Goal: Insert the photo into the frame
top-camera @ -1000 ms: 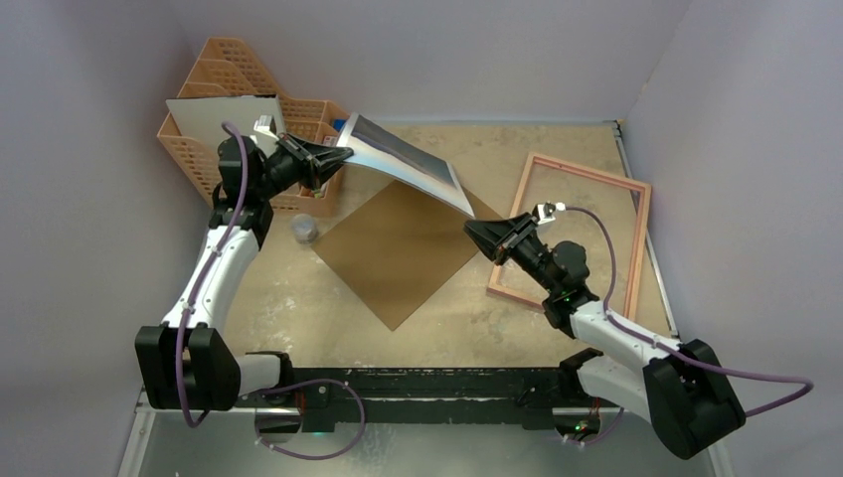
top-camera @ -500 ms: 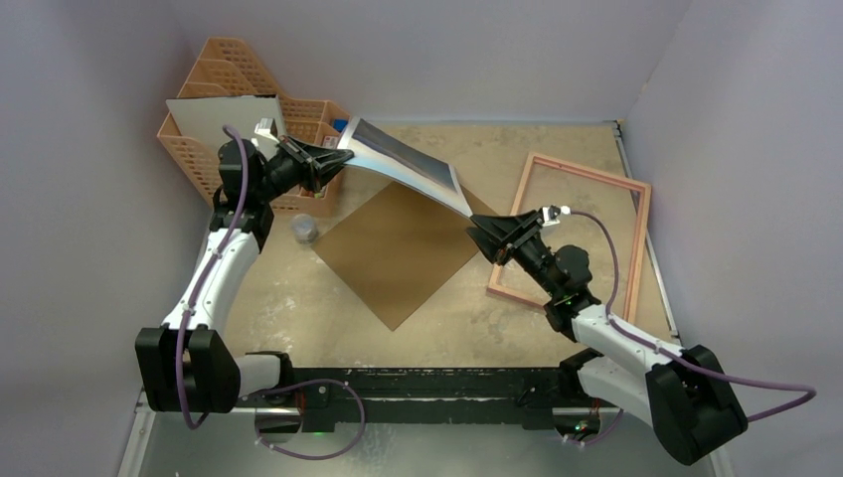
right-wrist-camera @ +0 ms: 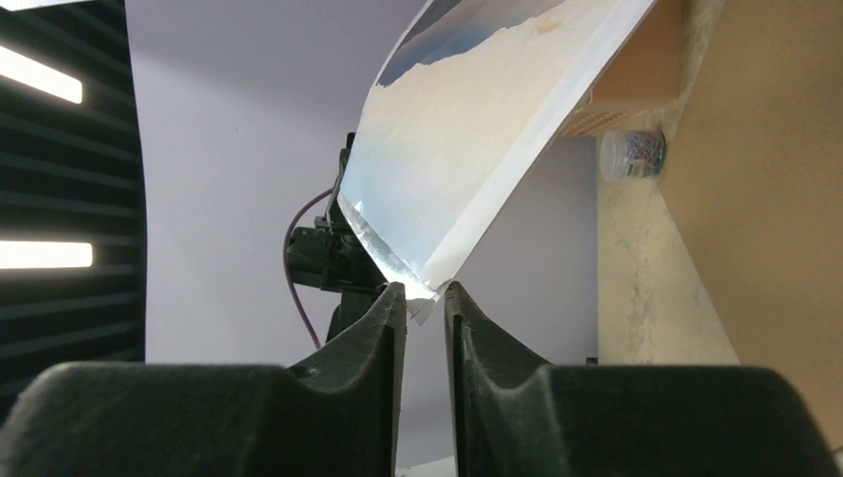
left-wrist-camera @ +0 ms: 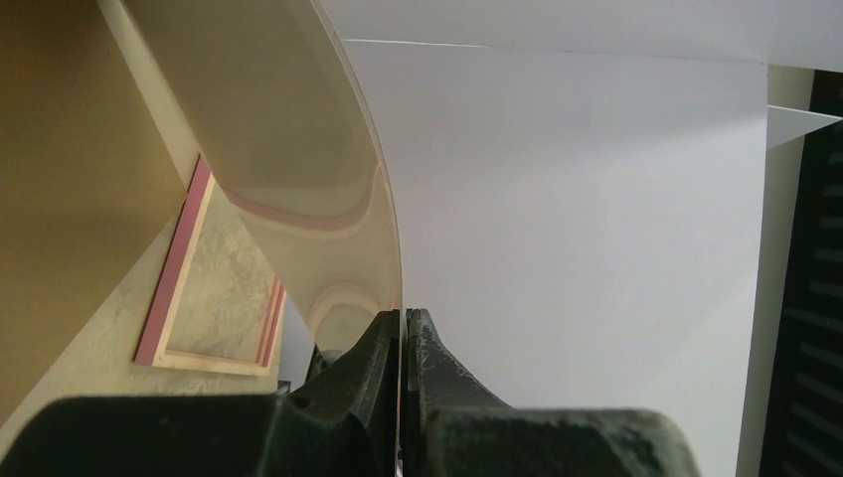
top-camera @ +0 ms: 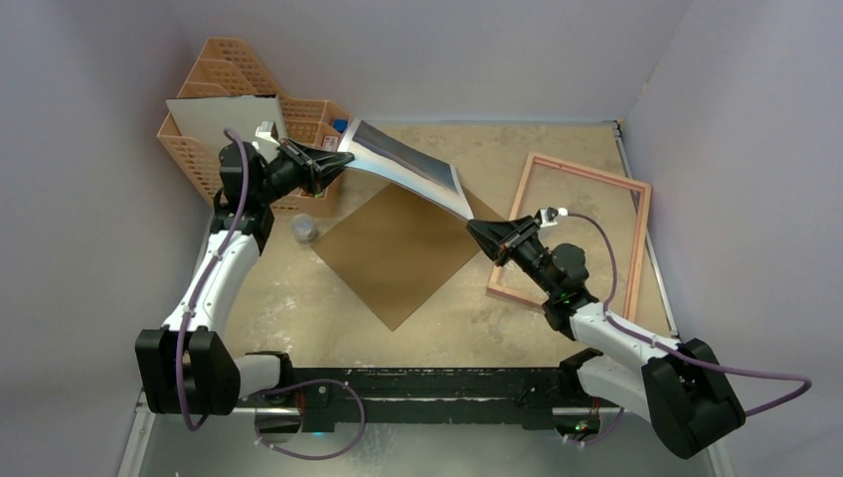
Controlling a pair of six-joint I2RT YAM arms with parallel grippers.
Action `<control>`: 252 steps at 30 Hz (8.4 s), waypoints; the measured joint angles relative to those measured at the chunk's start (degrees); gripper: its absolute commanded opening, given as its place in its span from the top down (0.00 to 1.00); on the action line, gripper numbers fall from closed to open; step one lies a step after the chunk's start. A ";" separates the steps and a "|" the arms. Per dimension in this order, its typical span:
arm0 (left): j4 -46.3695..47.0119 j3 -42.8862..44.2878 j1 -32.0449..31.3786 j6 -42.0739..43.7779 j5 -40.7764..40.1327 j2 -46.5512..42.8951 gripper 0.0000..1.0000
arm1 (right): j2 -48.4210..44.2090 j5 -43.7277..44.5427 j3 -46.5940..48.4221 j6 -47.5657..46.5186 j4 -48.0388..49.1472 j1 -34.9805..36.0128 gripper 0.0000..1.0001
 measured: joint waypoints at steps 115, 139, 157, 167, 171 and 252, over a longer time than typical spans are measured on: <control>14.97 -5.44 0.33 -2.80 1.97 -19.34 1.00 | 37.35 -5.53 28.70 13.38 -16.37 -3.04 0.47; 16.61 -5.68 -0.35 -3.65 1.95 -19.71 1.00 | 39.56 -6.16 32.87 20.11 -13.99 -1.53 0.53; 17.29 -6.64 -0.70 -3.61 1.97 -20.09 1.00 | 39.58 -6.23 32.24 21.24 -12.63 -0.87 0.93; -0.72 -7.08 -0.83 7.54 1.70 -25.57 0.41 | 38.56 -4.66 30.12 10.19 -13.09 -6.62 1.00; -17.55 -7.08 -0.83 17.59 -1.27 -28.81 0.20 | 38.66 -5.05 28.02 1.92 -12.17 -10.88 1.00; -11.23 -3.69 -4.17 40.61 -15.45 0.42 0.08 | 13.35 2.69 65.92 -47.43 -57.68 -12.48 1.00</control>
